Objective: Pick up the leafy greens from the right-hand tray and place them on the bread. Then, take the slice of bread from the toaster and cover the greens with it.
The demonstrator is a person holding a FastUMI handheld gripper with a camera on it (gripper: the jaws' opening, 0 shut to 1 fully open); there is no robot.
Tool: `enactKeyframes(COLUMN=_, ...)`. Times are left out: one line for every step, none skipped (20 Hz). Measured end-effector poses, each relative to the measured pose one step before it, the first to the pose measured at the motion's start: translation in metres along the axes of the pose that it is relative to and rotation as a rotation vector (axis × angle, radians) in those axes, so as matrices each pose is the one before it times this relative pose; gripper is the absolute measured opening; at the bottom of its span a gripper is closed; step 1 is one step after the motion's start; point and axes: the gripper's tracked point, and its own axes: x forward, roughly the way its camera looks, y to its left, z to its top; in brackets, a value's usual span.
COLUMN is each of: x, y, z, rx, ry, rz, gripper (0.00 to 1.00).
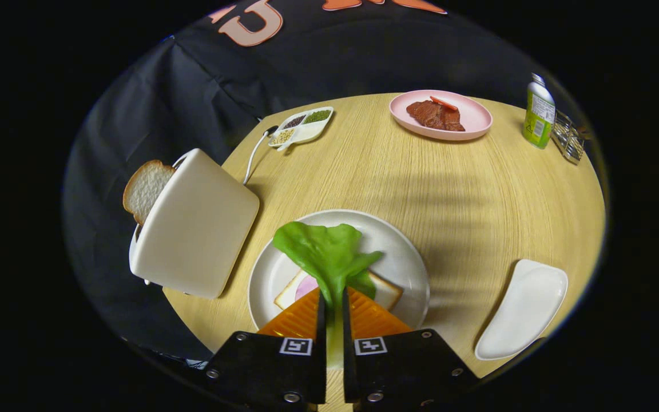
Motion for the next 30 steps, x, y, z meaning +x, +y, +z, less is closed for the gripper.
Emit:
enactKeyframes(x=0.00142, y=0.00209, z=-0.00254, rx=-0.00387, ry=0.00986, rz=0.00417, gripper=0.15)
enactKeyframes(x=0.00094, y=0.00158, z=-0.00052, rx=-0.00598, ry=0.00108, rz=0.00119, gripper=0.16)
enactKeyframes(x=0.00070, y=0.00310, z=0.00089, rx=-0.00765, ry=-0.00237, rz=0.00165, gripper=0.17)
enactKeyframes(x=-0.00140, y=0.00440, z=0.00021, rx=-0.00654, ry=-0.00440, rz=0.00846, gripper=0.19)
enactKeyframes(x=-0.00163, y=0.00539, z=0.00175, rx=-0.00549, ry=-0.00682, rz=0.01236, gripper=0.21)
enactKeyframes(x=-0.00220, y=0.00657, z=0.00128, rx=-0.00912, ry=-0.00753, rz=0.01077, gripper=0.28)
enactKeyframes(x=-0.00226, y=0.00346, z=0.00294, rx=-0.01462, ry=-0.00974, rz=0.00167, gripper=0.33)
enactKeyframes(x=-0.00254, y=0.00090, z=0.00274, rx=-0.01895, ry=-0.01383, rz=-0.00739, gripper=0.43)
enactKeyframes(x=-0.00089, y=-0.00027, z=0.00439, rx=-0.01870, ry=-0.01658, rz=-0.01261, gripper=0.46)
enactKeyframes(x=-0.00244, y=-0.00092, z=0.00421, rx=-0.01530, ry=-0.01510, rz=-0.01513, gripper=0.53)
enactKeyframes(x=-0.00206, y=-0.00021, z=0.00570, rx=-0.00672, ry=-0.01422, rz=-0.00858, gripper=0.55)
enactKeyframes(x=-0.00316, y=0.00223, z=0.00496, rx=0.00094, ry=-0.01519, rz=-0.00117, gripper=0.59)
enactKeyframes(x=-0.00370, y=0.00268, z=0.00553, rx=0.00255, ry=-0.01081, rz=-0.00251, gripper=0.62)
enactKeyframes(x=-0.00422, y=0.00224, z=0.00466, rx=-0.00128, ry=-0.00714, rz=-0.00261, gripper=0.65)
enactKeyframes(x=-0.00517, y=0.00229, z=0.00552, rx=-0.00225, ry=-0.00469, rz=-0.00706, gripper=0.68)
enactKeyframes(x=-0.00566, y=0.00391, z=0.00555, rx=0.00107, ry=-0.00684, rz=-0.00590, gripper=0.73)
enactKeyframes(x=-0.00566, y=0.00601, z=0.00700, rx=-0.00017, ry=-0.00377, rz=0.00017, gripper=0.77)
enactKeyframes(x=-0.00515, y=0.00691, z=0.00509, rx=-0.00051, ry=-0.00026, rz=-0.00044, gripper=0.82)
enactKeyframes(x=-0.00488, y=0.00674, z=0.00587, rx=0.00547, ry=0.00478, rz=-0.00242, gripper=0.85)
enactKeyframes(x=-0.00417, y=0.00922, z=0.00443, rx=0.01307, ry=0.00976, rz=0.00288, gripper=0.90)
enactKeyframes(x=-0.00318, y=0.01004, z=0.00583, rx=0.01714, ry=0.00901, rz=0.00431, gripper=0.92)
enactKeyframes(x=-0.00401, y=0.00815, z=0.00542, rx=0.01473, ry=0.00494, rz=0.00264, gripper=0.95)
enactKeyframes(x=-0.00256, y=0.00788, z=0.00726, rx=0.00632, ry=0.00186, rz=0.00004, gripper=0.96)
enactKeyframes(x=-0.00317, y=0.00855, z=0.00695, rx=-0.00017, ry=-0.00432, rz=-0.00235, gripper=0.97)
enactKeyframes(x=-0.00315, y=0.01022, z=0.00814, rx=-0.00548, ry=-0.00243, rz=0.00036, gripper=0.97)
enactKeyframes(x=-0.00221, y=0.01018, z=0.00572, rx=-0.00570, ry=0.00607, rz=0.00351, gripper=0.96)
enactKeyframes(x=-0.00230, y=0.01320, z=0.00579, rx=-0.00471, ry=0.00923, rz=0.00388, gripper=0.97)
enactKeyframes(x=-0.00125, y=0.01397, z=0.00473, rx=-0.00558, ry=0.00864, rz=0.00616, gripper=0.97)
enactKeyframes(x=-0.00070, y=0.01405, z=0.00671, rx=-0.00755, ry=0.00631, rz=0.00671, gripper=0.97)
enactKeyframes(x=-0.00057, y=0.01219, z=0.00776, rx=-0.00619, ry=0.00014, rz=0.00224, gripper=0.97)
